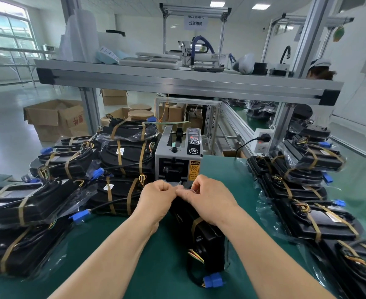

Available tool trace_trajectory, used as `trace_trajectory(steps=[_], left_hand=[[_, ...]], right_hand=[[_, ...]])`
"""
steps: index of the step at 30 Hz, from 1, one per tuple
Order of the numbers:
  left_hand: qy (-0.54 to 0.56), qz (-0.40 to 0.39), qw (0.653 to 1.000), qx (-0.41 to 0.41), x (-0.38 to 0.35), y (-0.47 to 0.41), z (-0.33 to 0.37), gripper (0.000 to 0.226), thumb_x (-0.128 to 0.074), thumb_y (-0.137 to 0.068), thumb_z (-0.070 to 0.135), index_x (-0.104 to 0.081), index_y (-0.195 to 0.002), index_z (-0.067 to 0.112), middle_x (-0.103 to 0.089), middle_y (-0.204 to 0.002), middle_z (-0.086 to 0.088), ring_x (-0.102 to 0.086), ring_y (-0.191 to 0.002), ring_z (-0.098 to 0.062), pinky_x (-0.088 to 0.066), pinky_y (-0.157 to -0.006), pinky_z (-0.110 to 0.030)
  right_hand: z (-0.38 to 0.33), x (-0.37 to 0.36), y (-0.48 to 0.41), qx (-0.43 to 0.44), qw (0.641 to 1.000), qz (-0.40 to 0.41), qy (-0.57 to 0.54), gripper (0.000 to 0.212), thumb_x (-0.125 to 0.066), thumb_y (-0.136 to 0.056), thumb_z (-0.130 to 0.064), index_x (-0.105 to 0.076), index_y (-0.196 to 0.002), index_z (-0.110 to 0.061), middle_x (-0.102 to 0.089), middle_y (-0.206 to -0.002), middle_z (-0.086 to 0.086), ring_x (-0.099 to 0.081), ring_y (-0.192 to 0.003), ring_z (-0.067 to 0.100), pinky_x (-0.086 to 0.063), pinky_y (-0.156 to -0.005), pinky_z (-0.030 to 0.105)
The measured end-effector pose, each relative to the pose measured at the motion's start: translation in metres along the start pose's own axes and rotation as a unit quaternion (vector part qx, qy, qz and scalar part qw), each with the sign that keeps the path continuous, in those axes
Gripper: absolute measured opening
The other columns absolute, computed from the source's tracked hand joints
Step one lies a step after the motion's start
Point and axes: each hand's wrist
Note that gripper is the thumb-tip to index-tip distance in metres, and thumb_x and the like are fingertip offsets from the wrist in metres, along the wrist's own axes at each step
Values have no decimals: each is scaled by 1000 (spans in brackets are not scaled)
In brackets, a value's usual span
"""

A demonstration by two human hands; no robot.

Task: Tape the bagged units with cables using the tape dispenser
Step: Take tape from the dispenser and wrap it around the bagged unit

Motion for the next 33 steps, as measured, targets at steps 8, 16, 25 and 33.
trace_trajectory(steps=[8,16,25,33], left_hand=[[5,-28,999,25,0,8,-14,5,-61,-94,30,-61,-98,26,-59,-70,5,-48,-54,-9,-40,-51,-24],[-133,-28,990,-41,31,32,-29,44,-62,-84,60,-45,-122,44,-51,-114,23,-54,-98,6,-38,-66,-11],[59,-101,988,-98,75,64,-13,40,-60,-84,57,-66,-113,30,-73,-110,4,-68,-106,-13,-51,-99,-41],[6,91,990,-111,150,32,65,40,-60,-71,67,-71,-71,28,-73,-69,2,-72,-66,-19,-57,-70,-41]], right_hand=[[-12,10,-12,-6,995,-58,83,31,-56,-91,-38,-59,-65,-20,-60,-70,0,-60,-73,23,-39,-54,30],[2,32,-9,-7,996,-89,-8,36,-52,-95,-25,-61,-78,6,-59,-73,18,-54,-71,33,-43,-64,39],[-35,39,4,5,913,-277,-298,44,-77,-73,-43,-78,-103,-12,-76,-102,20,-73,-95,38,-63,-79,43],[-80,41,-26,12,906,-123,-404,39,-42,-103,-43,-70,-111,-17,-77,-95,-7,-71,-79,1,-57,-74,25]])
Point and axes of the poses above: each hand's wrist, its own y-axis away from the middle knuckle, its own x-axis out of the back of the hand, z = x × y
